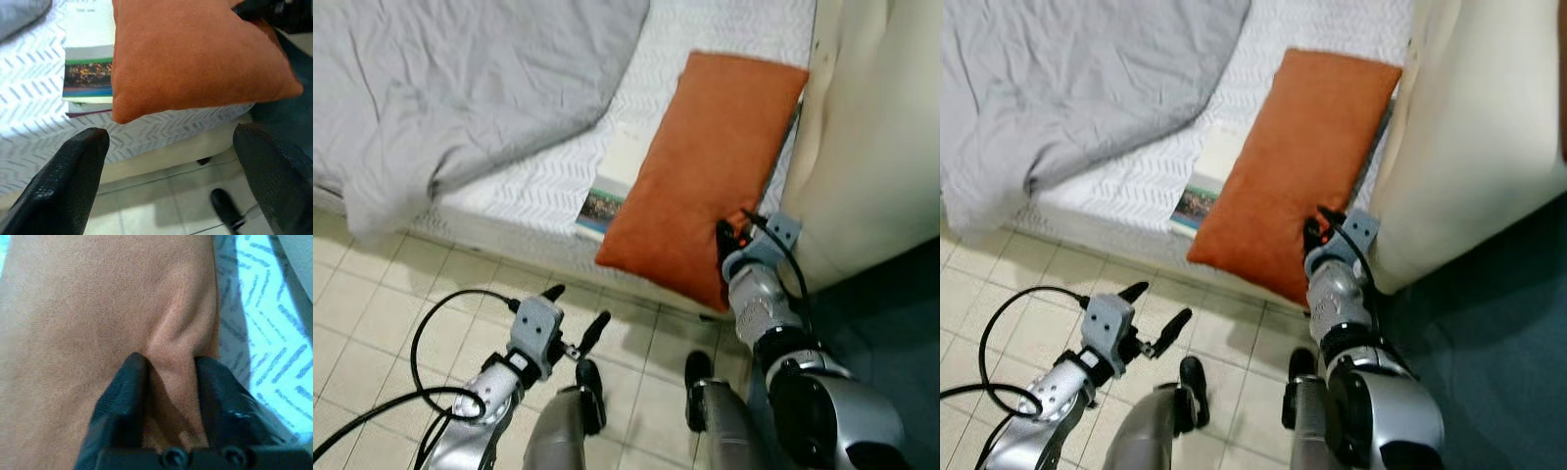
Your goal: Clean up the room
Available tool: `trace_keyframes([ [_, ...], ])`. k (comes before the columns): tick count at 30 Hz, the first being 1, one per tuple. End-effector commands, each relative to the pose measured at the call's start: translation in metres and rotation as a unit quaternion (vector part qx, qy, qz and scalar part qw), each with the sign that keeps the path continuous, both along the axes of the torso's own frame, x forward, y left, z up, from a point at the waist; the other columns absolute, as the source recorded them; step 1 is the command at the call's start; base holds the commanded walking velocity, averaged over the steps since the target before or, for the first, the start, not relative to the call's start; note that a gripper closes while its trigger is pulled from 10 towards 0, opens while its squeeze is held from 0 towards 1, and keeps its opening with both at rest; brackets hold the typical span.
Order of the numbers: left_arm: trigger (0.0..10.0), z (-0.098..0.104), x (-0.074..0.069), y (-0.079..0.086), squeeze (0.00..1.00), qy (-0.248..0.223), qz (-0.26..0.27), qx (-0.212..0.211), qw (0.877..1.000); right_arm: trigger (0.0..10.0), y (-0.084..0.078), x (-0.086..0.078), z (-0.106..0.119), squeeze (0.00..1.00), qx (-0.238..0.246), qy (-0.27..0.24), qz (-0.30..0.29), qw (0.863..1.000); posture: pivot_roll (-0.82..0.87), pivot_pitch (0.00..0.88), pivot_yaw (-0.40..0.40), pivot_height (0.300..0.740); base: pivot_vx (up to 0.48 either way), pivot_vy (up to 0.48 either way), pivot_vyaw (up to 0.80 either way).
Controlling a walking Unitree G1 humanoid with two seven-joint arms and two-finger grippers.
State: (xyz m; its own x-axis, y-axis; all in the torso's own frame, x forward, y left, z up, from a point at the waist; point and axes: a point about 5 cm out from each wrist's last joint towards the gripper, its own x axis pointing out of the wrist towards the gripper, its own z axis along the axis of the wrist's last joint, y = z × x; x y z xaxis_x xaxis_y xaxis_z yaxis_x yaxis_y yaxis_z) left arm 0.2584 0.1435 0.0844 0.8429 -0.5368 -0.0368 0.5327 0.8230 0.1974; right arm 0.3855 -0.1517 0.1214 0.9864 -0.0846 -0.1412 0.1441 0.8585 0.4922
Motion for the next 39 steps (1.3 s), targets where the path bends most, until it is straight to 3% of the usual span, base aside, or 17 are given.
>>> trace_keyframes([
  [1, 10.0, -0.011, -0.011, -0.004, 0.00, 0.017, -0.012, 0.028, 0.999, 0.0, 0.006, -0.007, -0.019, 0.00, 0.020, 0.039, 0.000, 0.999, -0.10, 0.482, 0.075, 0.740, 0.000, 0.000, 0.00],
  [10, 10.0, -0.010, -0.008, -0.003, 0.00, 0.010, 0.001, 0.034, 0.999, 0.0, 0.002, -0.002, -0.009, 0.00, 0.045, 0.025, -0.019, 0.999, -0.09, 0.479, 0.077, 0.740, 0.000, 0.000, 0.00],
  [13, 10.0, -0.010, -0.007, -0.001, 0.00, 0.006, 0.007, 0.044, 0.999, 0.0, -0.005, 0.008, 0.014, 0.00, 0.079, -0.004, -0.037, 0.996, -0.08, 0.476, 0.076, 0.740, 0.000, 0.000, 0.00],
  [18, 10.0, -0.010, -0.004, 0.000, 0.00, 0.007, 0.020, 0.045, 0.999, 0.0, -0.012, 0.013, 0.022, 0.00, 0.160, -0.005, -0.061, 0.985, -0.08, 0.468, 0.072, 0.740, 0.000, 0.000, 0.00],
  [21, 10.0, -0.008, -0.003, 0.000, 0.00, 0.001, 0.022, 0.046, 0.999, 0.0, -0.017, 0.016, 0.033, 0.00, 0.174, -0.019, -0.069, 0.982, -0.08, 0.464, 0.070, 0.740, 0.000, 0.000, 0.00],
  [28, 10.0, -0.008, -0.002, 0.001, 0.00, -0.010, 0.028, 0.058, 0.998, 0.0, -0.044, 0.025, 0.078, 0.00, 0.038, -0.078, -0.107, 0.990, -0.08, 0.457, 0.063, 0.740, 0.000, 0.000, 0.00],
  [32, 10.0, -0.008, -0.002, 0.000, 0.00, -0.014, 0.028, 0.065, 0.997, 0.0, -0.055, 0.023, 0.077, 0.00, 0.004, -0.075, -0.126, 0.989, -0.07, 0.457, 0.062, 0.740, 0.000, 0.000, 0.00],
  [34, 10.0, -0.008, -0.004, 0.000, 0.00, -0.018, 0.027, 0.071, 0.997, 0.0, -0.065, 0.019, 0.072, 0.00, -0.039, -0.065, -0.146, 0.986, -0.07, 0.457, 0.062, 0.740, 0.000, 0.000, 0.00],
  [39, 10.0, -0.010, -0.005, -0.001, 0.00, -0.016, 0.026, 0.072, 0.997, 0.0, -0.079, 0.012, 0.061, 0.00, -0.050, -0.038, -0.185, 0.981, -0.07, 0.458, 0.065, 0.740, 0.000, 0.000, 0.00],
])
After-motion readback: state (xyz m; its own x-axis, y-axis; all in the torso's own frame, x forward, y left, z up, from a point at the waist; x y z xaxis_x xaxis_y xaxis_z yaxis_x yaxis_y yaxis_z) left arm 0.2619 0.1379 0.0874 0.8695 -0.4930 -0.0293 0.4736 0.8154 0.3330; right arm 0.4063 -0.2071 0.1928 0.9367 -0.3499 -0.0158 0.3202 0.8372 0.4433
